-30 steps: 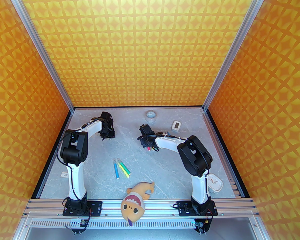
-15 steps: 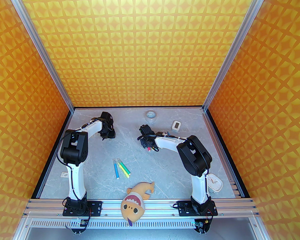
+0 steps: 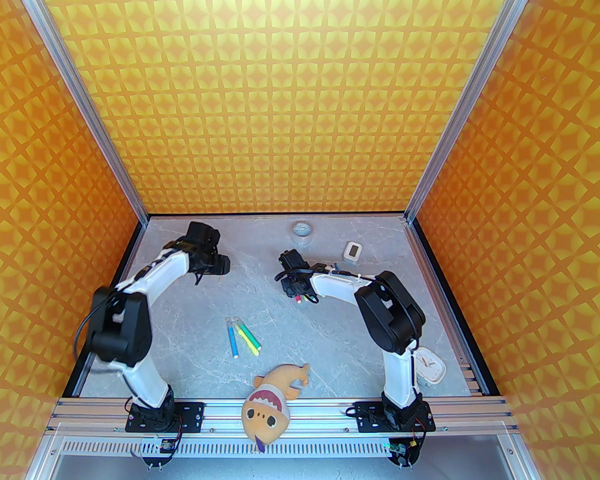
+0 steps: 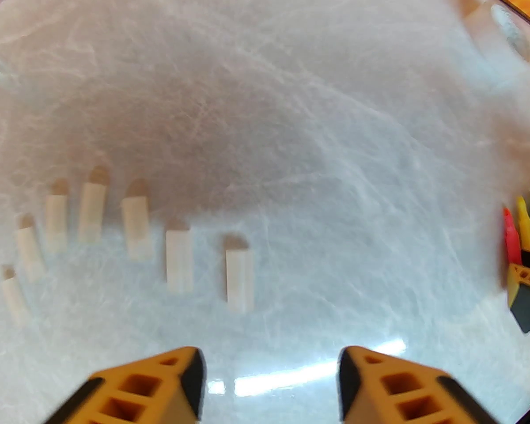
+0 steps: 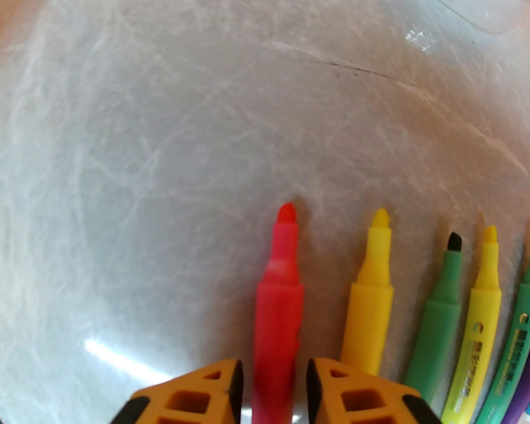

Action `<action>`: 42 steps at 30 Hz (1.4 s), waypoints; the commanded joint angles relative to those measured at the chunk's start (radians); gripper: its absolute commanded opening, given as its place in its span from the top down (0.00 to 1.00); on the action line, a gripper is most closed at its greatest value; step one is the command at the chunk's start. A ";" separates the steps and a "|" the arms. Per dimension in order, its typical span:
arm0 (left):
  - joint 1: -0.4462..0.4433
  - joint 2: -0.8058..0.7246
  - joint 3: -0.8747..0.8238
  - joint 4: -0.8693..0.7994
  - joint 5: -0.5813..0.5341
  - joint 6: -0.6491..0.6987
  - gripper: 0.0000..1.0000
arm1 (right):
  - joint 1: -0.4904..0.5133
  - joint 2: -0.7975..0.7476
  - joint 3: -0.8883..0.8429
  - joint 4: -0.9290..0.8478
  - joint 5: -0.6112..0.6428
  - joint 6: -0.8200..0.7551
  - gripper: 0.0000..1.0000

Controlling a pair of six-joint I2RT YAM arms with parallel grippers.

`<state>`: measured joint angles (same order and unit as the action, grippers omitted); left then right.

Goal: Open the pen caps

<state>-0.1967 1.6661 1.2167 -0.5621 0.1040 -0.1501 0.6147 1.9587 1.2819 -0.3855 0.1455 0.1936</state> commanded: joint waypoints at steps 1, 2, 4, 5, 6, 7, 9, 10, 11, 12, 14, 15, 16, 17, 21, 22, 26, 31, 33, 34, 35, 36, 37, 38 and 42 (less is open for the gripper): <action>-0.004 -0.099 -0.122 0.117 0.016 -0.004 0.30 | 0.001 -0.106 -0.026 -0.037 -0.087 -0.053 0.64; -0.003 -0.133 -0.158 0.140 0.016 -0.007 0.27 | 0.003 -0.118 -0.031 -0.046 -0.114 -0.063 0.63; -0.003 -0.197 -0.231 0.187 0.017 -0.011 0.23 | 0.002 -0.147 -0.052 -0.056 -0.217 -0.090 0.62; -0.003 -0.220 -0.257 0.205 0.017 -0.010 0.23 | 0.003 -0.158 -0.061 -0.059 -0.253 -0.098 0.61; -0.003 -0.250 -0.292 0.230 0.016 -0.011 0.22 | 0.007 -0.169 -0.070 -0.066 -0.284 -0.106 0.60; -0.003 -0.279 -0.325 0.251 0.016 -0.012 0.21 | 0.011 -0.178 -0.077 -0.074 -0.308 -0.110 0.60; -0.003 -0.324 -0.380 0.282 0.017 -0.014 0.17 | 0.022 -0.188 -0.084 -0.092 -0.341 -0.114 0.60; -0.003 -0.343 -0.402 0.295 0.017 -0.014 0.16 | 0.031 -0.190 -0.083 -0.099 -0.353 -0.111 0.60; -0.003 -0.354 -0.418 0.300 0.016 -0.013 0.15 | 0.043 -0.190 -0.083 -0.103 -0.360 -0.109 0.59; -0.003 -0.366 -0.435 0.308 0.016 -0.014 0.15 | 0.059 -0.189 -0.079 -0.109 -0.368 -0.108 0.59; -0.003 -0.382 -0.457 0.321 0.017 -0.019 0.15 | 0.093 -0.181 -0.067 -0.119 -0.385 -0.105 0.59; -0.003 -0.388 -0.472 0.331 0.017 -0.022 0.14 | 0.110 -0.173 -0.059 -0.124 -0.396 -0.108 0.59; -0.003 -0.395 -0.486 0.346 0.016 -0.021 0.13 | 0.126 -0.164 -0.050 -0.129 -0.413 -0.111 0.58; -0.003 -0.402 -0.501 0.362 0.017 -0.022 0.12 | 0.137 -0.152 -0.039 -0.134 -0.422 -0.112 0.58; -0.003 -0.444 -0.567 0.416 0.018 -0.029 0.05 | 0.184 -0.099 0.016 -0.187 -0.426 -0.110 0.58; -0.001 -0.453 -0.582 0.425 0.018 -0.031 0.04 | 0.198 -0.086 0.029 -0.199 -0.427 -0.109 0.59; 0.004 -0.483 -0.611 0.433 0.018 -0.046 0.04 | 0.244 -0.041 0.072 -0.240 -0.418 -0.108 0.58; 0.023 -0.541 -0.651 0.462 0.018 -0.065 0.02 | 0.289 0.006 0.119 -0.276 -0.397 -0.086 0.58; 0.042 -0.551 -0.662 0.467 0.018 -0.080 0.02 | 0.304 0.022 0.133 -0.289 -0.385 -0.078 0.58; 0.053 -0.551 -0.667 0.468 0.017 -0.084 0.01 | 0.309 0.027 0.138 -0.294 -0.382 -0.076 0.58; 0.061 -0.586 -0.670 0.466 0.017 -0.087 0.01 | 0.315 0.036 0.143 -0.298 -0.376 -0.075 0.58; 0.069 -0.590 -0.674 0.464 0.017 -0.090 0.01 | 0.323 0.041 0.148 -0.303 -0.374 -0.075 0.58; 0.074 -0.594 -0.676 0.463 0.019 -0.092 0.01 | 0.326 0.049 0.153 -0.309 -0.373 -0.075 0.58; 0.075 -0.597 -0.677 0.464 0.017 -0.092 0.00 | 0.330 0.057 0.160 -0.316 -0.370 -0.074 0.58; 0.075 -0.607 -0.683 0.468 0.019 -0.092 0.00 | 0.341 0.084 0.187 -0.349 -0.353 -0.077 0.58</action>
<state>-0.1276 1.0733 0.5491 -0.1143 0.1078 -0.2291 0.9493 2.0155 1.4353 -0.6880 -0.2356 0.1036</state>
